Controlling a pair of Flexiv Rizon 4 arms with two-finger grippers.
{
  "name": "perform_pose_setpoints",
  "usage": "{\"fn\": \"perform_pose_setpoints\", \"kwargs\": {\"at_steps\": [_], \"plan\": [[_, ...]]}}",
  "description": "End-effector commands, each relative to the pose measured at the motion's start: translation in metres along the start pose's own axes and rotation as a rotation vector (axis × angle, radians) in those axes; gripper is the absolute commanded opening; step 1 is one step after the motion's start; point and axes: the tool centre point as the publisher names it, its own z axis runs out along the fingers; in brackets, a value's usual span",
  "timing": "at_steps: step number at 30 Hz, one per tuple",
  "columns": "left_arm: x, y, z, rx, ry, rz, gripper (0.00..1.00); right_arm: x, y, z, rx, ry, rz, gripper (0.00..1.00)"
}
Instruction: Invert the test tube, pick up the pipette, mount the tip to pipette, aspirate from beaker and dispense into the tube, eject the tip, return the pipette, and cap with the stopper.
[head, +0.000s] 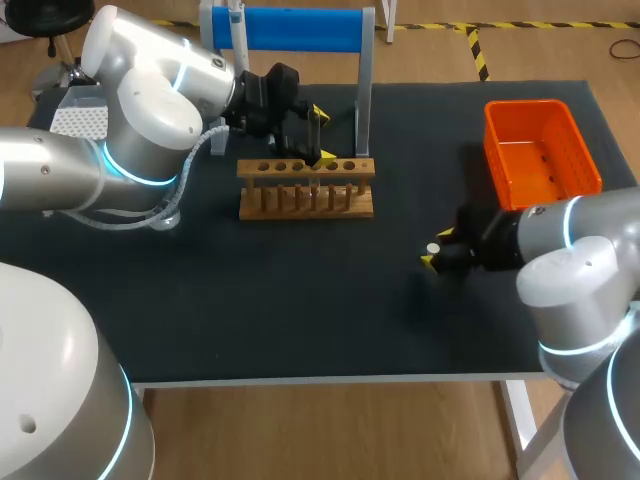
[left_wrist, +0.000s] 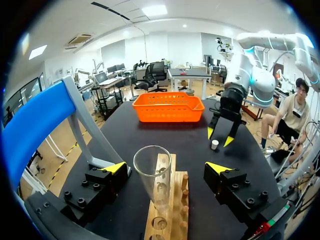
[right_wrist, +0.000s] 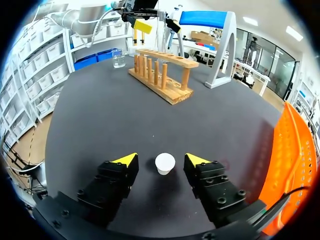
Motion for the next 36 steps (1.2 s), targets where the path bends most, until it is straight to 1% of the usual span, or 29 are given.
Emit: {"fn": "perform_pose_setpoints", "kwargs": {"at_steps": [1,7,9,15,18,20,22,23,25,27,33,36], "plan": [[-0.0016,-0.0001,0.0002,-0.001,0.004,-0.001,1.0,-0.0004,0.0006,0.005,0.001,-0.002,-0.001,0.57],[-0.0016,-0.0001,0.0002,-0.001,0.004,-0.001,1.0,-0.0015,0.0012,0.0076,0.003,-0.004,-0.002,0.55],[-0.0016,-0.0001,0.0002,-0.001,0.004,-0.001,1.0,-0.0016,0.0011,0.0079,0.005,-0.004,-0.003,0.5],[-0.0016,-0.0001,0.0002,-0.001,0.004,-0.001,1.0,-0.0017,0.0005,0.0083,0.006,-0.007,0.0,0.48],[-0.0016,-0.0001,0.0002,-0.001,0.004,-0.001,1.0,-0.0017,0.0002,0.0083,0.008,-0.008,0.002,0.46],[-0.0016,-0.0001,0.0002,-0.001,0.004,-0.001,1.0,-0.0017,-0.0001,0.0083,0.008,-0.009,0.003,0.42],[-0.0016,-0.0001,0.0002,-0.001,0.004,-0.001,1.0,-0.0015,-0.0003,0.0082,0.009,-0.009,0.004,0.29],[-0.0016,-0.0001,0.0002,-0.001,0.004,-0.001,1.0,-0.0014,-0.0004,0.0081,0.009,-0.009,0.005,0.21],[-0.0016,-0.0001,0.0002,-0.001,0.004,-0.001,1.0,-0.0013,-0.0005,0.008,0.009,-0.01,0.007,0.15],[-0.0016,-0.0001,0.0002,-0.001,0.004,-0.001,1.0,-0.001,-0.0008,0.0079,0.009,-0.01,0.009,0.0],[-0.0016,-0.0001,0.0002,-0.001,0.004,-0.001,1.0,-0.0013,-0.0021,0.0071,0.011,-0.013,0.012,0.0],[-0.0016,-0.0001,0.0002,-0.001,0.004,-0.001,1.0,-0.0018,0.0058,0.0003,0.001,-0.013,0.007,0.0]]}}
